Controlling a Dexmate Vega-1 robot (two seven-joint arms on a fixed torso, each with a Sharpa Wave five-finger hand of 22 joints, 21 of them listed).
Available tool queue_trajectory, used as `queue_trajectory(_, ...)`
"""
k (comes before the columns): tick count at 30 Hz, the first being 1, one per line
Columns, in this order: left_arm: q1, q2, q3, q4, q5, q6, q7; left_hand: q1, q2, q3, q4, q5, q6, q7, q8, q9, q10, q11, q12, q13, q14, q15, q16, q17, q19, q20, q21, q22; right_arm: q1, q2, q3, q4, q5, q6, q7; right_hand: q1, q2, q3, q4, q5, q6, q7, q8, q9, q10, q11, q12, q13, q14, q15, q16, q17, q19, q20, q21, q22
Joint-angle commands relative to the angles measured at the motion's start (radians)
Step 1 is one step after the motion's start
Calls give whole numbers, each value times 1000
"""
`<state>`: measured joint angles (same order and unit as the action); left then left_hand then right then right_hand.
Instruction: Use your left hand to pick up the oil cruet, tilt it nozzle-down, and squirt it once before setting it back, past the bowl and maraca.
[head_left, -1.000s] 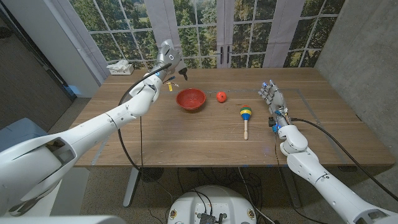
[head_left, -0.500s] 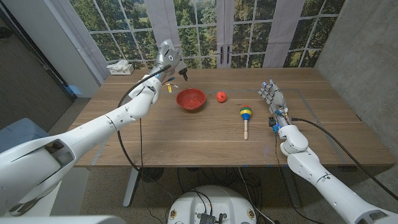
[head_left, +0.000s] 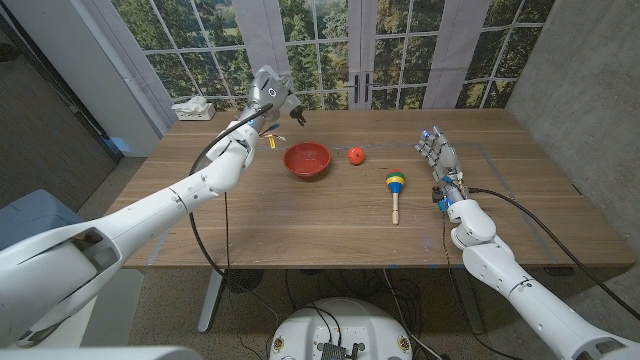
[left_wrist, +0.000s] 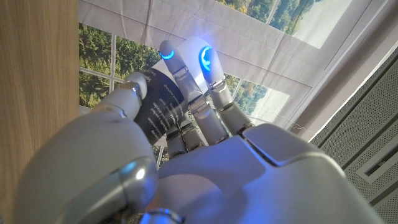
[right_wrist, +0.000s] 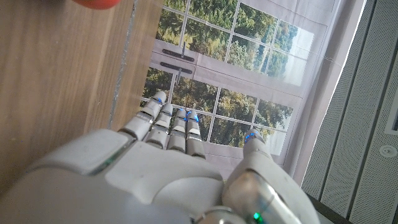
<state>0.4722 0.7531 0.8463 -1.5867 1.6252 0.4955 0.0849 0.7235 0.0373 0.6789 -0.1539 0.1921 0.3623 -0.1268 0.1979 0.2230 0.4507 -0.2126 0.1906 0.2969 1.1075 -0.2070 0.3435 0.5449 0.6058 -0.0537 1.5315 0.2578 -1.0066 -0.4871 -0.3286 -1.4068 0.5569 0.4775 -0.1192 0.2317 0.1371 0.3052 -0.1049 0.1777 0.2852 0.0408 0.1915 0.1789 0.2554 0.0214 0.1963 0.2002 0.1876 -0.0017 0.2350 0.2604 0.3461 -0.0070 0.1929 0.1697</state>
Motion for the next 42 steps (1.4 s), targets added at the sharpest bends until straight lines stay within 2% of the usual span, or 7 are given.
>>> queue_trajectory(1, 40, -16, -30, 0, -72, 46, 101, 12, 42, 7, -7, 0, 37, 2, 19, -7, 61, -2, 23, -12, 25, -31, -1, 12, 2, -147, 2, -15, -6, -4, 1, -13, -9, -3, -10, -3, -4, 2, -4, 0, 6, -5, 1, 4, 4, 8, 4, 1, 2, 9, 1, 0, 2, 5, 3, 3)
queue_trajectory(6, 58, -26, -38, -2, -101, 78, 131, 12, 46, 7, -7, -1, 47, 1, 22, -8, 66, -2, 24, -15, 30, -31, 1, 16, 6, -146, 4, -17, -8, -8, 1, -23, -13, -9, -16, -4, -5, 2, -4, 0, 5, -6, 0, 4, 5, 9, 4, 1, 2, 8, 1, 0, 3, 5, 3, 3)
queue_trajectory(12, 92, -48, -67, -19, -188, 117, 166, 8, 46, 4, -7, -2, 52, -3, 23, -10, 65, -1, 20, -20, 29, -31, -2, 16, 8, -145, 5, -22, -10, -11, 1, -34, -19, -18, -24, -4, -4, 2, -4, 0, 7, -6, 1, 4, 4, 9, 4, 1, 2, 8, 1, -1, 3, 5, 3, 3)
queue_trajectory(19, 155, -81, -134, -77, -380, 138, 230, 2, 45, 1, -6, -3, 55, -5, 23, -12, 59, 0, 16, -24, 29, -31, -4, 17, 9, -145, 5, -26, -11, -14, -1, -46, -24, -33, -34, -4, -4, 3, -5, 0, 7, -7, 1, 4, 3, 8, 3, 1, 2, 9, 1, -1, 2, 6, 2, 3)
queue_trajectory(32, 223, -81, -189, -156, -623, 125, 285, -15, 42, -6, 0, -5, 60, -3, 24, -14, 53, 0, 12, -31, 28, -30, -9, 17, 11, -143, 2, -34, -14, -21, -4, -66, -28, -57, -42, -4, -4, 3, -6, 0, 7, -7, 1, 4, 3, 10, 3, 1, 1, 9, 1, -1, 1, 7, 2, 3)
queue_trajectory(42, 297, -72, -270, -243, -846, 73, 321, -26, 44, -9, 4, -4, 61, 3, 23, -15, 56, 0, 12, -35, 29, -29, -11, 19, 13, -143, 0, -40, -14, -26, -8, -80, -34, -83, -55, -4, -4, 4, -6, 0, 7, -8, 1, 4, 3, 10, 4, 1, 1, 9, 1, -2, 1, 8, 2, 3)
